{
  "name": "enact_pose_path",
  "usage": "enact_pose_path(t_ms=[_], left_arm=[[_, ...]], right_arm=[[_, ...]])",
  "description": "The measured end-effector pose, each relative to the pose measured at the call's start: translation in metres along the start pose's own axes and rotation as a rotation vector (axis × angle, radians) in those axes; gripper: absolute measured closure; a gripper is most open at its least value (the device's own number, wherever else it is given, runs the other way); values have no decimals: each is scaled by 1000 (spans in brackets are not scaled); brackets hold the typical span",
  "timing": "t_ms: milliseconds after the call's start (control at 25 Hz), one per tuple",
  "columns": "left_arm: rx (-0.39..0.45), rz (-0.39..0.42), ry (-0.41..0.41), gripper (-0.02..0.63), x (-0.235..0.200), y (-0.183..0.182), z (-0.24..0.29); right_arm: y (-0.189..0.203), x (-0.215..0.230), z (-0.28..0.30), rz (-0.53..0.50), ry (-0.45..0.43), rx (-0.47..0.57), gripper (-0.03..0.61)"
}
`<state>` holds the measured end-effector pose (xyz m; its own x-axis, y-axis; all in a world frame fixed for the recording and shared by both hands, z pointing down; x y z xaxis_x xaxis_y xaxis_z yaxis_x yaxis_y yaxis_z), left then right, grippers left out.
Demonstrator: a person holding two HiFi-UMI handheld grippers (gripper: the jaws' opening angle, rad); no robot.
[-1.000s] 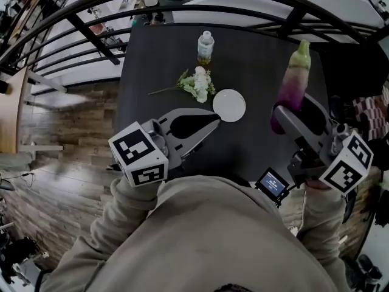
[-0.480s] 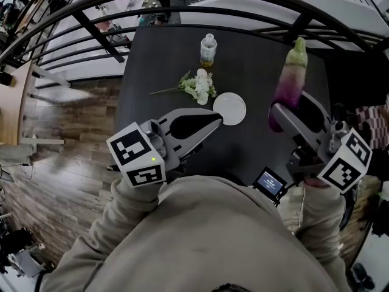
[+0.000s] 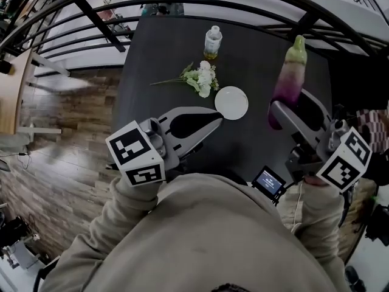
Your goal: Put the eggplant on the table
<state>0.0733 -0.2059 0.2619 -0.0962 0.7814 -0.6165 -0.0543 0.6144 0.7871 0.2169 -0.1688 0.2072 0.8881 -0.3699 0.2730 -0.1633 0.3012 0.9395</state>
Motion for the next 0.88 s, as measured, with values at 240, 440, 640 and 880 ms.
enact_pose_path(t_ms=[240, 440, 640, 880], left_arm=[[7, -16, -11, 607, -1, 6, -3], [13, -35, -47, 607, -7, 12, -9], [25, -51, -112, 607, -15, 19, -26], [43, -77, -194, 607, -21, 27, -49]], right_arm=[[8, 7, 7, 11, -7, -24, 347], [17, 14, 19, 17, -30, -54, 347], [26, 22, 36, 31, -66, -65, 347], [36, 35, 61, 56, -106, -88, 347]])
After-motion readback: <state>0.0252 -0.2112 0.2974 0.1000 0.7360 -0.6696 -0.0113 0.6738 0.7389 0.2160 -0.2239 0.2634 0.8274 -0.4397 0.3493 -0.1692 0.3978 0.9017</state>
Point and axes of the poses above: the fingertips, and each gripper's own axes: z forward along the fingers, x to its right, y out of its underside, the point moved 3 cm from there along -z, backward along the fingers, and after that the axes turned 10 degrees about -z, right-handed, at the moved point
